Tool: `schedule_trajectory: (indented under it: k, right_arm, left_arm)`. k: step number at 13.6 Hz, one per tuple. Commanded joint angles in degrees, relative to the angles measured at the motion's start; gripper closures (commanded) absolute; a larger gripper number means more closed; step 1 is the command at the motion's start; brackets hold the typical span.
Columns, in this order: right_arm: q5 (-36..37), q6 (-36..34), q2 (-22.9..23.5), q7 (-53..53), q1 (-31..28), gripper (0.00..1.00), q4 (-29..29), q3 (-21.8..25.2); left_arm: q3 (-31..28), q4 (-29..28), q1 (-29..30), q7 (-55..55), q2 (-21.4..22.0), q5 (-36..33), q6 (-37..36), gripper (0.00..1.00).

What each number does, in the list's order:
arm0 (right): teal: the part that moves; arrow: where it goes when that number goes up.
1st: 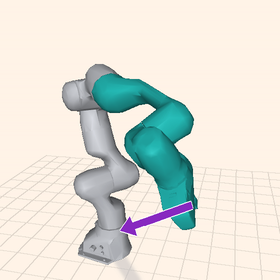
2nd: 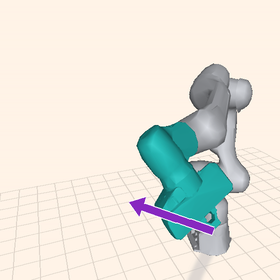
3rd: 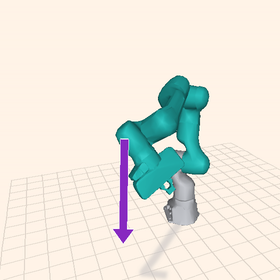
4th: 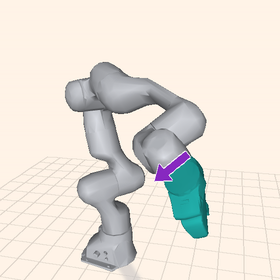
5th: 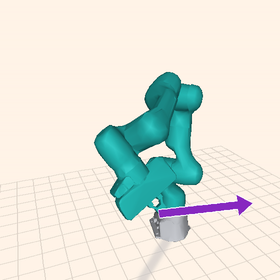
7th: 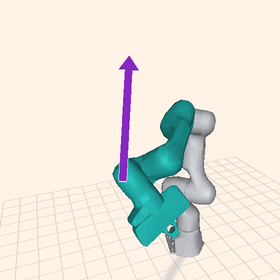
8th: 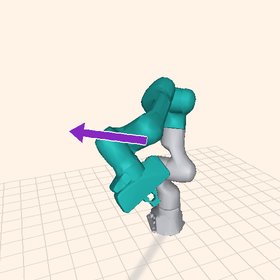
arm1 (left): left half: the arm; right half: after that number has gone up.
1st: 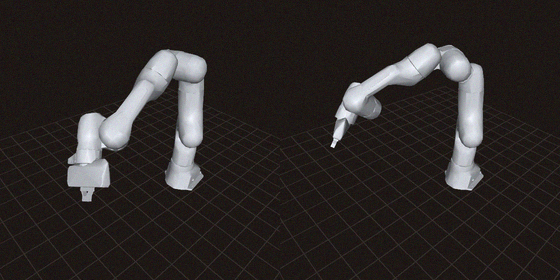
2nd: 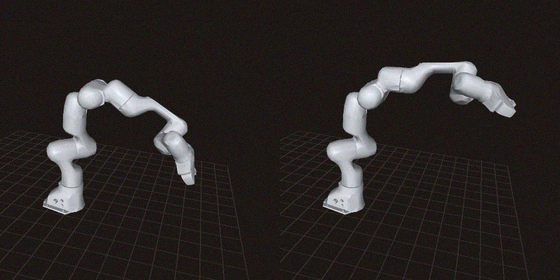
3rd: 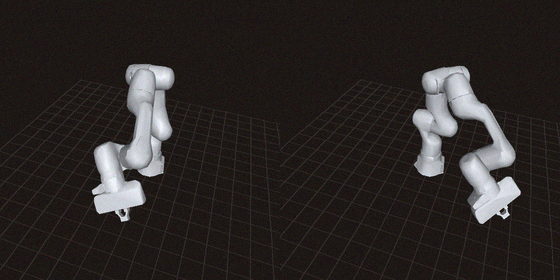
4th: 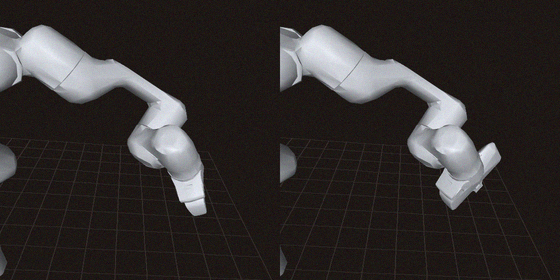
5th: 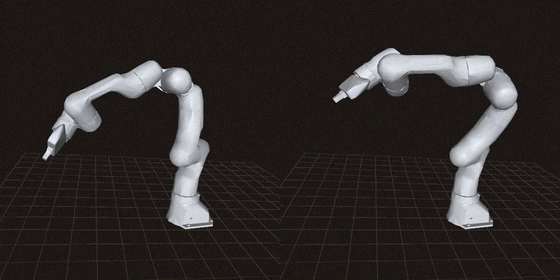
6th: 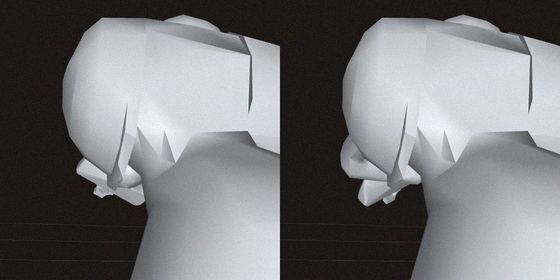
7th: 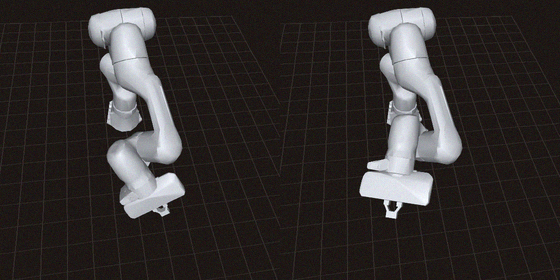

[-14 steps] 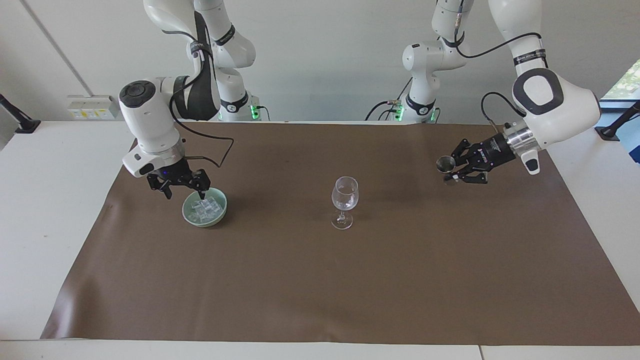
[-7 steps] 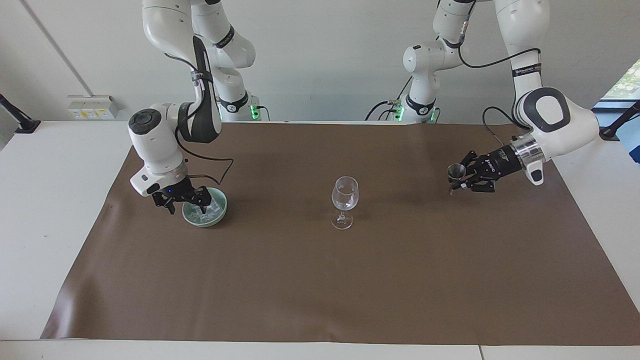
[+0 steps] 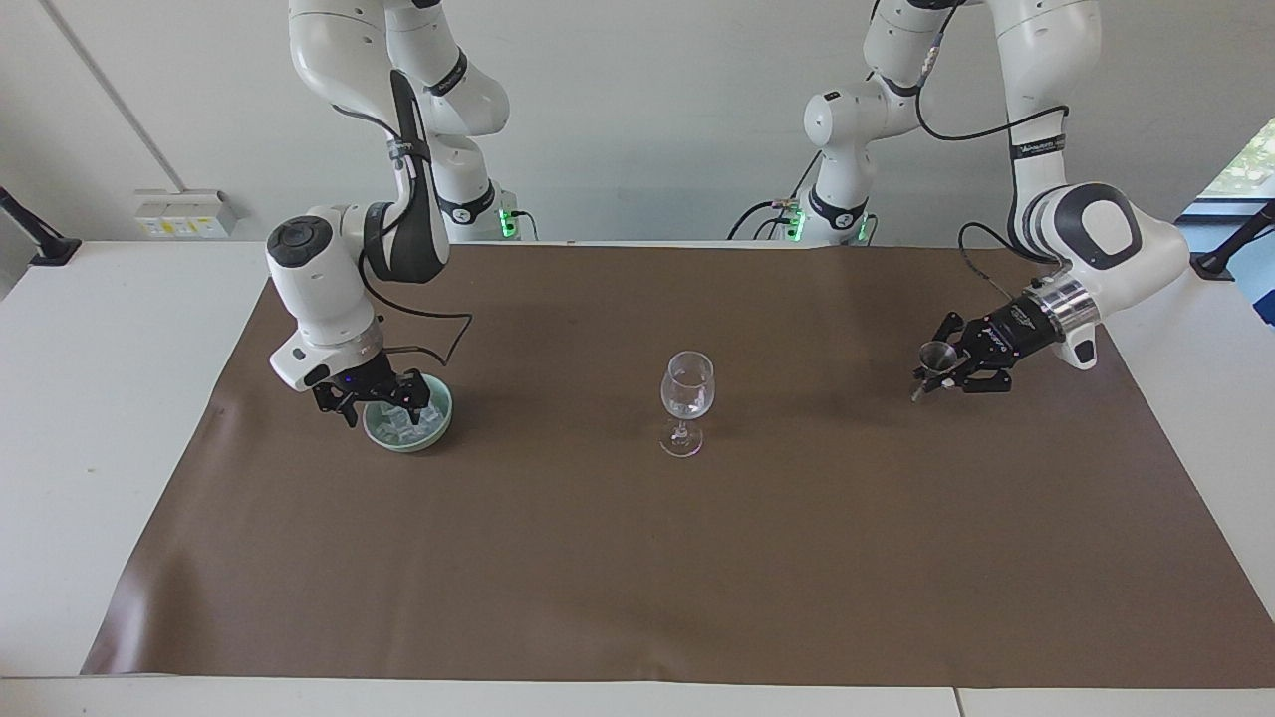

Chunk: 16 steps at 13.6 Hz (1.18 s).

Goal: Pour wine and add ice with both arms
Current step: 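Set down the jigger with the left gripper while the right gripper grasps ice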

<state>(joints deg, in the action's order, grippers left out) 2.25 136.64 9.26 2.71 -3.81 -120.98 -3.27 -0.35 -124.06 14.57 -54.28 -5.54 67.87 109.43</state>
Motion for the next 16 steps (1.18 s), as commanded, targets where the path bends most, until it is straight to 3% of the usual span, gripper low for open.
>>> schedule_trajectory:
  k: [1,5,11,14,16]
  right_arm:
    - [-0.9,-2.4,-1.7,1.1,0.3,0.0,-0.8,-0.2]
    - [-0.9,-2.6,-2.5,1.2,0.2,0.01,-2.3,-0.2]
    - [-1.0,-2.9,-3.2,1.2,1.1,0.06,-4.0,-0.2]
    - [-0.9,-3.5,-3.4,1.5,0.8,0.36,-4.3,-0.2]
    - [-1.0,-3.5,-3.4,1.2,0.9,0.49,-4.3,-0.2]
  left_arm:
    - [0.6,-0.5,2.2,3.3,-2.2,2.6,1.1,1.0]
    - [0.6,-0.5,3.2,6.5,-3.3,5.1,0.7,1.0]
    - [0.7,-2.6,4.4,17.0,-7.0,15.3,0.2,1.0]
    - [0.7,-3.8,3.9,19.7,-8.3,16.8,1.3,1.0]
    - [0.7,-5.0,3.5,22.5,-8.5,17.2,1.3,1.0]
